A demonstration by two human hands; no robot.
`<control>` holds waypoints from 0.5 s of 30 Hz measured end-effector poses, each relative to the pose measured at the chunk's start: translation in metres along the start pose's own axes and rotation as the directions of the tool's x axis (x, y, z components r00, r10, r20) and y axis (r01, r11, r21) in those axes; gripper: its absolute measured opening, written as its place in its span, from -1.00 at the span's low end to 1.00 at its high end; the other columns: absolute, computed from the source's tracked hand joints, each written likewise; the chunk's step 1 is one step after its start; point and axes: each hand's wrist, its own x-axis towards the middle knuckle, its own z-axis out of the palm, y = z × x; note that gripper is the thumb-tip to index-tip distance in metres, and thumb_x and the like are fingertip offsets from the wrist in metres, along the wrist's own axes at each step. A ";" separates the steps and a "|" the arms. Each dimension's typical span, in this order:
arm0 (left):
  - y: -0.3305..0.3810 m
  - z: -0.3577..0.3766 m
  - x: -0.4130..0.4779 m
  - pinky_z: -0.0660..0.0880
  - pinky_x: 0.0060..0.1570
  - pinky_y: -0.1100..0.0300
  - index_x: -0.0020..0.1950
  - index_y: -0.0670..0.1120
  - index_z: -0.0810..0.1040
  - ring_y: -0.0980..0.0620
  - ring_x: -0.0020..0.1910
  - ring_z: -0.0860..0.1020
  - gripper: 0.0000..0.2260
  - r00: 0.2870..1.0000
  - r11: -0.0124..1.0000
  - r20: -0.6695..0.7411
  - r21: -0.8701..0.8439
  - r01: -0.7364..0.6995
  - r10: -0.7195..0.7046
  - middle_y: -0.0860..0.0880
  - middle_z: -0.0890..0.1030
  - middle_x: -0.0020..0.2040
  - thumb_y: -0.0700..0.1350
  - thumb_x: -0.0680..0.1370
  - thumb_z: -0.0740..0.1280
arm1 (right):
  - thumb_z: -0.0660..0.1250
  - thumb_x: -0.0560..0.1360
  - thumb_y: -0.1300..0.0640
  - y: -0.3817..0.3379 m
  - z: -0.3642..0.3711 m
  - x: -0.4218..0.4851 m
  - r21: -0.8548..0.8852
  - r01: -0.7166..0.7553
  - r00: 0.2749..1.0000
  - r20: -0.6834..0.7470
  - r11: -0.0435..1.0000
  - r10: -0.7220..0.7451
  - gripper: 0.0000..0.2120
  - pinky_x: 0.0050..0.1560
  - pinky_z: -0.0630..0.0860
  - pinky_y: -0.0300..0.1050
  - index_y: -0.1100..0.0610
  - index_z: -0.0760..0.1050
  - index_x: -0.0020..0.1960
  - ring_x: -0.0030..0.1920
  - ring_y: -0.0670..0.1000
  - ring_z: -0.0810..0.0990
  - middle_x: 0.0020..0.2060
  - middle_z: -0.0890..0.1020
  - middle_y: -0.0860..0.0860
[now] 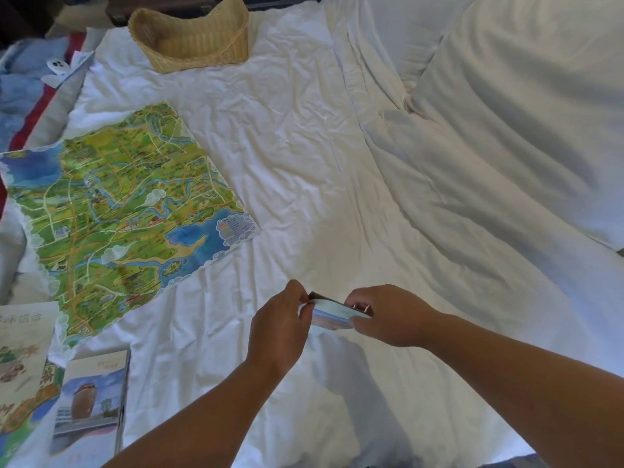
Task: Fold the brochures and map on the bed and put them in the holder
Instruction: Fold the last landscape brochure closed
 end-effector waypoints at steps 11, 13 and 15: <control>-0.051 -0.042 -0.011 0.46 -0.16 0.36 -0.02 0.22 0.52 0.27 -0.16 0.57 -0.90 0.977 0.957 0.119 -0.211 0.199 -0.177 0.16 0.62 -0.18 -0.01 0.57 0.32 | 0.21 0.57 0.18 -0.034 -0.015 0.016 -0.090 0.028 0.996 -0.079 0.996 -0.035 -0.70 -0.38 0.23 -0.25 -0.05 0.33 -0.30 -0.34 -0.06 0.39 -0.32 0.46 -0.09; -0.069 -0.056 -0.020 0.39 -0.26 0.48 -0.11 0.22 0.54 0.33 -0.19 0.54 -0.87 0.963 0.941 0.144 -0.224 0.255 -0.226 0.18 0.62 -0.21 -0.04 0.53 0.36 | 0.21 0.57 0.18 -0.047 -0.015 0.022 -0.101 0.040 0.996 -0.081 0.994 -0.048 -0.78 -0.36 0.26 -0.25 -0.01 0.43 -0.23 -0.30 -0.04 0.42 -0.29 0.51 -0.07; -0.082 -0.071 -0.029 0.39 -0.27 0.48 -0.14 0.22 0.57 0.32 -0.21 0.54 -0.87 0.958 0.931 0.166 -0.244 0.270 -0.234 0.17 0.63 -0.23 -0.04 0.50 0.39 | 0.22 0.57 0.17 -0.065 -0.012 0.029 -0.098 0.053 0.995 -0.073 0.994 -0.061 -0.81 -0.38 0.24 -0.31 0.02 0.47 -0.21 -0.30 -0.05 0.42 -0.32 0.52 -0.06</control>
